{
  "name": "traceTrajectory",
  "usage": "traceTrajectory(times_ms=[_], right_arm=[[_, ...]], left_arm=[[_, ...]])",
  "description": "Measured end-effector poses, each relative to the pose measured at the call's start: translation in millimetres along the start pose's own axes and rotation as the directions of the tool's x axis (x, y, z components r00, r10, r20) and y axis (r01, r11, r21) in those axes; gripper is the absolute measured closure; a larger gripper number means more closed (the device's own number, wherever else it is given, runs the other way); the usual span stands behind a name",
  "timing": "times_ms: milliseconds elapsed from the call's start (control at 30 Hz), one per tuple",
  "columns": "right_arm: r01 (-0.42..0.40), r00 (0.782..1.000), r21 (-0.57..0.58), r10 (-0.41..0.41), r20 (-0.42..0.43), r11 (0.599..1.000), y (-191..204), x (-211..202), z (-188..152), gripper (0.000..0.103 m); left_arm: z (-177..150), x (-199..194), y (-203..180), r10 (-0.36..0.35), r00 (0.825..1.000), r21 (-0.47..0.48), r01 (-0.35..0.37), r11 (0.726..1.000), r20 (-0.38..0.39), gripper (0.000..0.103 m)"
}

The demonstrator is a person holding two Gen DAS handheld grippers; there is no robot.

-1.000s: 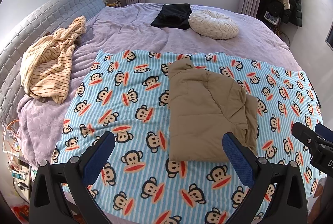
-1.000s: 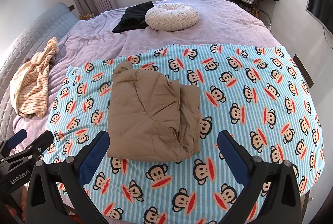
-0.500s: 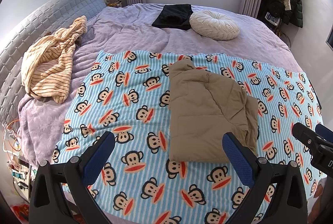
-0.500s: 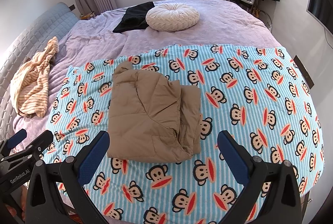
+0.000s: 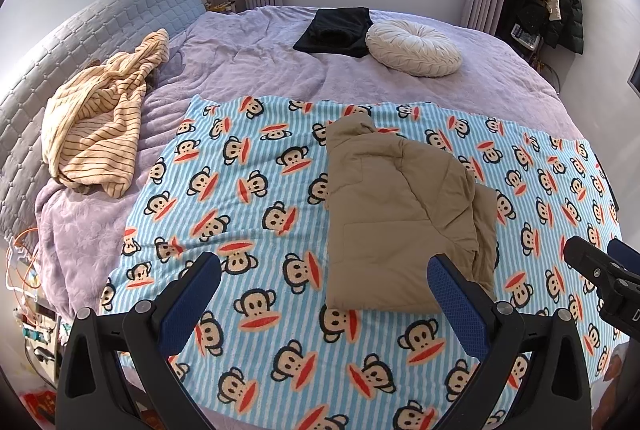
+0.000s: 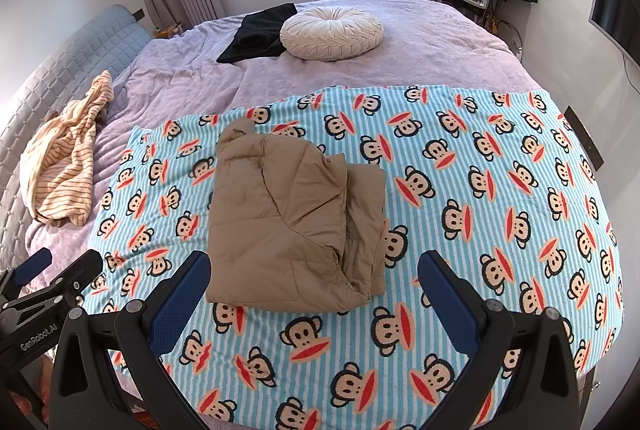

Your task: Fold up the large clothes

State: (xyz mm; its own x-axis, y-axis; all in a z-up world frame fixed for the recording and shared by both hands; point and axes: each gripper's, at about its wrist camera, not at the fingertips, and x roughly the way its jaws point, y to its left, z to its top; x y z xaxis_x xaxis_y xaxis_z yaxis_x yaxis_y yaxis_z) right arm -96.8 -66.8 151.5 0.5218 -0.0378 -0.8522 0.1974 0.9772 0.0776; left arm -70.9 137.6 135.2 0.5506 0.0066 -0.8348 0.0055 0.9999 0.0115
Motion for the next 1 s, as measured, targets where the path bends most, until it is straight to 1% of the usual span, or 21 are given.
traceTrajectory(times_ms=[1000], right_arm=[[0.001, 1.0, 0.001, -0.001, -0.003, 1.0, 0.7, 1.3, 1.4, 0.0]], left_arm=[[1.0, 4.9, 4.0, 0.003, 1.0, -0.008, -0.003, 1.0, 0.003, 0.0]])
